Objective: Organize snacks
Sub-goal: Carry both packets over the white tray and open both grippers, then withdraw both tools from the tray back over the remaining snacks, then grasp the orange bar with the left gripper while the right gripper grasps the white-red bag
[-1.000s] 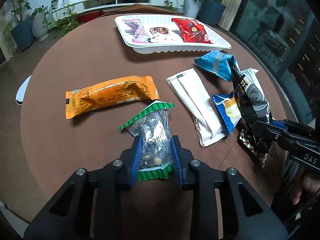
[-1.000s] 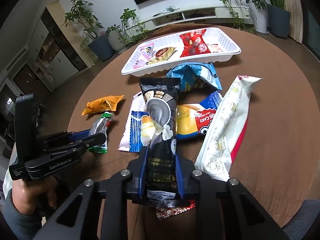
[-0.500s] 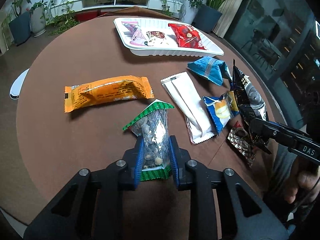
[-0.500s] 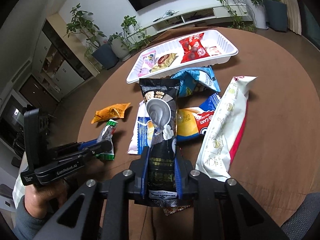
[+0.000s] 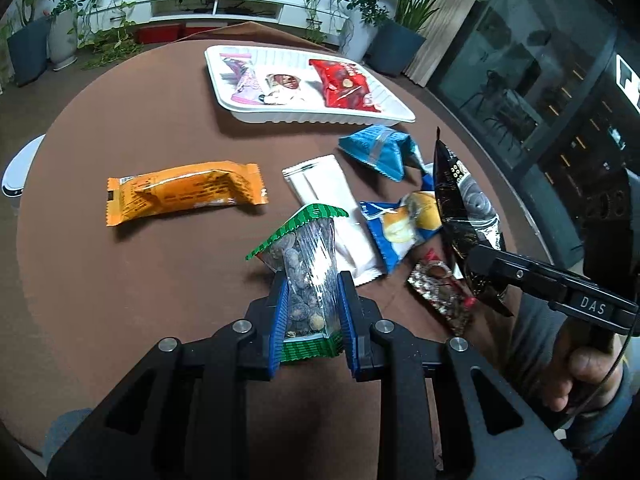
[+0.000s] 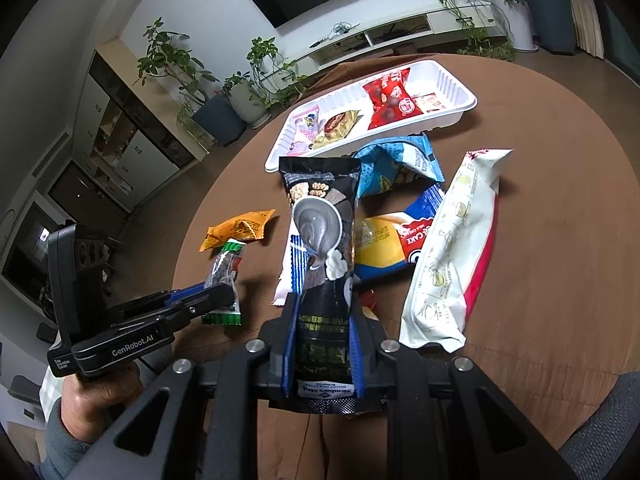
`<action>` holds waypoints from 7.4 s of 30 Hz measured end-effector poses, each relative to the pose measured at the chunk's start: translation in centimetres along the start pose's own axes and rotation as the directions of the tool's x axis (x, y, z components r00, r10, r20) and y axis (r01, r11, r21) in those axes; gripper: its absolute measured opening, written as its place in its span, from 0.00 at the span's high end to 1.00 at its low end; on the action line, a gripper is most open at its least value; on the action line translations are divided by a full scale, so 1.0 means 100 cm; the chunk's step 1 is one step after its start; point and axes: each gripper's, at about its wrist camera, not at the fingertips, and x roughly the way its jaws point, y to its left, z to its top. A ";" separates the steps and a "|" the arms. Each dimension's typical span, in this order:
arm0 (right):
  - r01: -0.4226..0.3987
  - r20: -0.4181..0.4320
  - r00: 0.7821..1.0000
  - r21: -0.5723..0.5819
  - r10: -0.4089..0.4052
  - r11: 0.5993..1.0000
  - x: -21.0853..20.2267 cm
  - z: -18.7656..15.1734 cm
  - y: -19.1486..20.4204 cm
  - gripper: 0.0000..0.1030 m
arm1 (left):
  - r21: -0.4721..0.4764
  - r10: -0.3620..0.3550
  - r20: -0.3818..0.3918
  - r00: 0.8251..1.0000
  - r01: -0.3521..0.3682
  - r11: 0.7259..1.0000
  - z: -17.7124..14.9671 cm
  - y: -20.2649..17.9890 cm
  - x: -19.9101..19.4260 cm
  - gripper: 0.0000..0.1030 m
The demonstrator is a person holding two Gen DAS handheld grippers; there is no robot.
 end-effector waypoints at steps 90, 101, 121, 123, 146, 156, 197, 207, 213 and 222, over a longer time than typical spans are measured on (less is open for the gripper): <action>0.301 0.008 0.953 -0.094 -0.302 0.949 0.095 0.221 -0.079 0.46 | 0.062 0.089 0.055 0.995 -0.092 0.994 0.237 0.002 0.157 0.35; 0.209 0.211 0.958 -0.045 -0.195 0.977 0.000 0.208 -0.051 0.17 | 0.007 0.069 0.237 0.969 -0.072 0.997 0.201 0.002 0.039 0.00; 0.104 0.250 0.961 0.065 -0.117 0.992 -0.068 0.019 -0.026 0.07 | -0.251 0.197 0.186 0.963 -0.147 0.957 0.009 0.045 -0.038 0.00; 0.113 0.239 0.963 0.073 -0.127 0.991 -0.067 0.004 -0.025 0.07 | -0.244 0.189 0.180 0.965 -0.142 0.959 -0.001 0.041 -0.036 0.00; 0.113 0.178 0.976 0.075 -0.125 0.991 -0.052 -0.031 -0.020 0.07 | -0.299 0.264 -0.005 0.965 -0.253 0.920 0.055 0.054 0.026 0.00; 0.109 0.188 0.974 0.097 -0.126 0.989 -0.053 -0.030 -0.032 0.07 | -0.281 0.323 -0.111 0.940 -0.341 0.897 0.100 0.079 0.072 0.02; 0.219 0.126 0.966 0.063 -0.225 0.974 -0.028 0.005 -0.030 0.08 | 0.059 0.306 -0.092 0.948 -0.301 0.952 0.093 0.048 0.087 0.81; 0.241 0.034 0.969 0.099 -0.245 0.966 -0.007 0.020 -0.042 0.21 | 0.096 0.216 -0.071 0.974 -0.209 0.973 0.044 0.016 0.066 0.82; 0.285 -0.047 0.958 0.064 -0.283 0.956 0.009 0.016 -0.046 0.32 | 0.106 0.181 -0.069 0.981 -0.173 0.979 0.015 0.003 0.050 0.82; 0.360 -0.072 0.929 -0.056 -0.364 0.931 0.019 0.016 -0.035 0.42 | 0.109 0.159 -0.063 0.985 -0.152 0.982 0.005 -0.003 0.044 0.82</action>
